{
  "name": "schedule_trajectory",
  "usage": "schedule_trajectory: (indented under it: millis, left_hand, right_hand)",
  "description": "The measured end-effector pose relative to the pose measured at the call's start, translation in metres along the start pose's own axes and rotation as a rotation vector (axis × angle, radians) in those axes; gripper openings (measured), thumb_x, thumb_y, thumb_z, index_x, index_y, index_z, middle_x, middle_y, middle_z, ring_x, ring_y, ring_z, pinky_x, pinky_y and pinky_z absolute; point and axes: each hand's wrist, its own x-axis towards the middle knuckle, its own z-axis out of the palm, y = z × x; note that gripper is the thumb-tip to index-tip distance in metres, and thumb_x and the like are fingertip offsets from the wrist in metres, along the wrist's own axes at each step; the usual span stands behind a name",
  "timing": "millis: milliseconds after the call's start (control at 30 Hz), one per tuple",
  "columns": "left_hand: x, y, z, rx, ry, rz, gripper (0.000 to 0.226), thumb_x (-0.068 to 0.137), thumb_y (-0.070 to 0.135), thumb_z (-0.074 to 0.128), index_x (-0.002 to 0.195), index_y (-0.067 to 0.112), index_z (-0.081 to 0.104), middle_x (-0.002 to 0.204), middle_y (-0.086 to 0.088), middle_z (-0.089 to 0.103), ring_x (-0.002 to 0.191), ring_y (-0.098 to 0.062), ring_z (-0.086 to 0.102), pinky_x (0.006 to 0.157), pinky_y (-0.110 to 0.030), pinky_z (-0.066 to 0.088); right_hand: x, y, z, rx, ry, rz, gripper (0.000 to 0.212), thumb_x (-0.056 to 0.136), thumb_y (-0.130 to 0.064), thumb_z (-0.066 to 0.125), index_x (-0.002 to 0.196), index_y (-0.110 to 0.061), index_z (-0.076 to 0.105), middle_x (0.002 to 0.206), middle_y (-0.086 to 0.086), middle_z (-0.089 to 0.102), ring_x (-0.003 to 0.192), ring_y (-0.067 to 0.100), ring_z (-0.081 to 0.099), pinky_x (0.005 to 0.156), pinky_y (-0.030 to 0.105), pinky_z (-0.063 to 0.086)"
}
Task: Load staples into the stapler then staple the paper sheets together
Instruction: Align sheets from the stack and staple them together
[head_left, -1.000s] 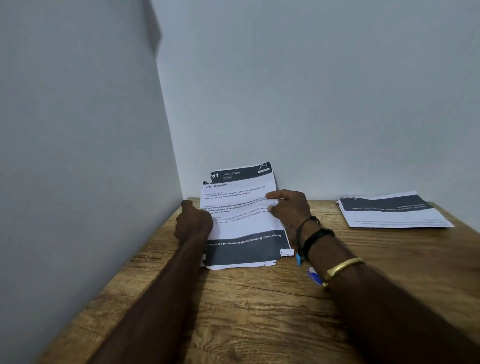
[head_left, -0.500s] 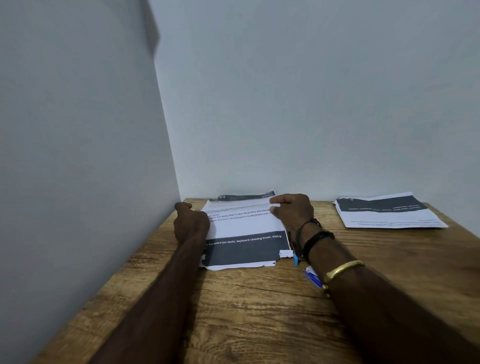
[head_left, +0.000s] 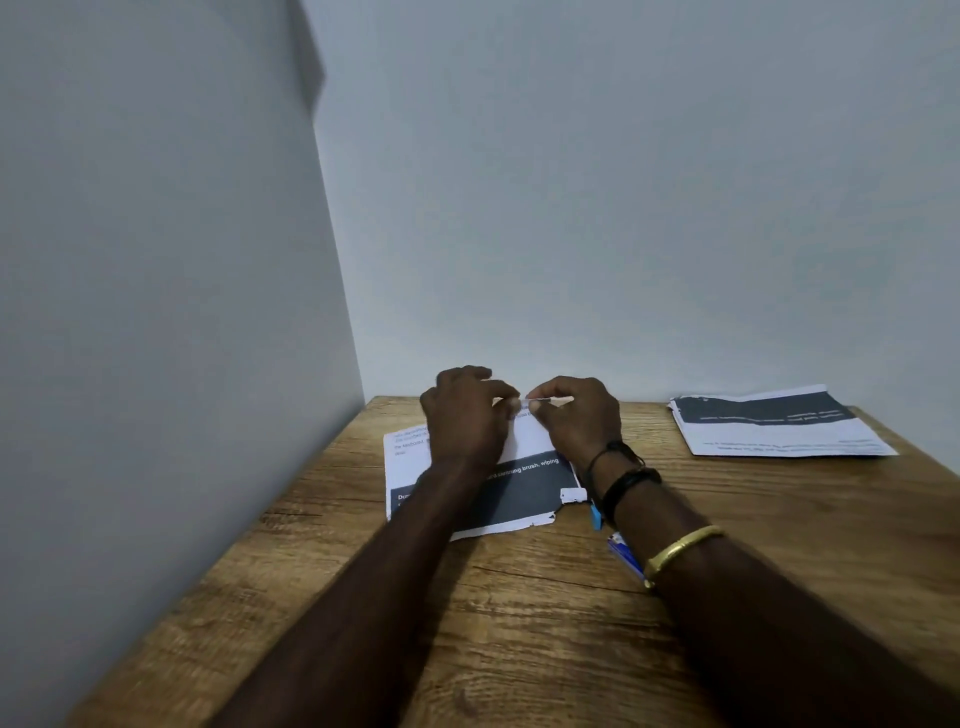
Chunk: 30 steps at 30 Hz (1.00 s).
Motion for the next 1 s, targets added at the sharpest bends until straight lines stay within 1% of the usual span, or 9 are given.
schedule_trajectory:
  millis: [100,233,400,567,667,767,833,900,1000]
  left_hand:
    - [0.006,0.017,0.0,0.026,0.043,0.062,0.018,0.091,0.035,0.066,0.102,0.031,0.079,0.124,0.006,0.069,0.124,-0.023,0.051,0.096,-0.039,0.036]
    - [0.01,0.017,-0.003,0.066,0.105,0.086,0.015,0.091,0.031,0.066,0.095,0.029,0.08,0.112,0.008,0.072,0.114,-0.022,0.055,0.089,-0.036,0.036]
    - [0.01,0.005,-0.006,0.066,0.151,0.055,0.014,0.091,0.028,0.066,0.096,0.03,0.079,0.109,0.006,0.072,0.112,-0.025,0.056,0.088,-0.038,0.037]
    - [0.012,0.004,-0.009,0.031,0.218,0.001,0.015,0.091,0.025,0.065,0.096,0.03,0.078,0.108,0.003,0.071,0.108,-0.026,0.059,0.086,-0.039,0.043]
    - [0.01,0.01,-0.005,-0.139,0.291,-0.06,0.012,0.093,0.023,0.066,0.096,0.028,0.077,0.104,0.0,0.063,0.103,-0.023,0.058,0.084,-0.041,0.048]
    - [0.005,0.026,-0.001,-0.312,0.393,-0.08,0.012,0.095,0.028,0.063,0.098,0.028,0.075,0.095,0.001,0.056,0.088,-0.018,0.06,0.07,-0.029,0.041]
    - [0.002,0.036,0.002,-0.41,0.402,-0.146,0.02,0.097,0.036,0.056,0.1,0.027,0.073,0.09,0.002,0.064,0.083,-0.017,0.065,0.069,-0.027,0.041]
    - [0.001,0.042,0.009,-0.589,0.331,-0.282,0.035,0.099,0.047,0.047,0.096,0.021,0.071,0.086,0.0,0.073,0.081,-0.021,0.071,0.072,-0.032,0.053]
    - [0.006,0.044,0.019,-1.029,0.162,-0.627,0.045,0.099,0.049,0.05,0.091,0.01,0.072,0.088,-0.012,0.076,0.075,-0.026,0.075,0.061,-0.035,0.06]
  right_hand:
    - [0.001,-0.004,-0.005,0.018,0.031,-0.028,0.006,0.083,-0.018,0.078,0.082,-0.024,0.078,0.096,-0.004,0.076,0.098,0.013,0.064,0.076,0.019,0.04]
    - [0.004,-0.003,-0.02,0.008,0.09,-0.062,0.005,0.086,-0.019,0.075,0.089,-0.021,0.079,0.1,-0.002,0.075,0.105,0.017,0.065,0.084,0.022,0.041]
    - [0.003,-0.002,-0.049,0.068,0.208,-0.104,0.008,0.087,-0.012,0.073,0.086,-0.018,0.079,0.088,-0.006,0.074,0.095,0.015,0.068,0.08,0.02,0.041]
    - [0.006,-0.004,-0.082,0.097,0.33,-0.093,0.007,0.087,-0.013,0.072,0.088,-0.017,0.078,0.094,-0.004,0.076,0.098,0.016,0.068,0.086,0.026,0.049]
    - [0.005,-0.004,-0.097,0.119,0.404,-0.107,0.008,0.088,-0.012,0.071,0.09,-0.016,0.078,0.095,-0.003,0.077,0.098,0.014,0.068,0.085,0.025,0.05]
    - [0.003,-0.001,-0.106,0.131,0.428,-0.145,0.009,0.089,-0.011,0.069,0.093,-0.014,0.077,0.094,-0.005,0.076,0.089,0.008,0.066,0.072,0.009,0.046]
    - [0.002,0.003,-0.11,0.147,0.393,-0.157,0.009,0.09,-0.009,0.069,0.092,-0.014,0.076,0.09,-0.006,0.074,0.08,0.002,0.064,0.068,0.001,0.043]
    - [-0.001,0.008,-0.112,0.143,0.342,-0.155,0.009,0.089,-0.009,0.07,0.092,-0.013,0.077,0.087,-0.005,0.074,0.08,0.0,0.066,0.072,0.008,0.048]
    - [-0.003,0.017,-0.116,0.147,0.296,-0.11,0.008,0.086,-0.012,0.07,0.086,-0.013,0.078,0.083,-0.003,0.076,0.081,0.01,0.07,0.074,0.021,0.054]
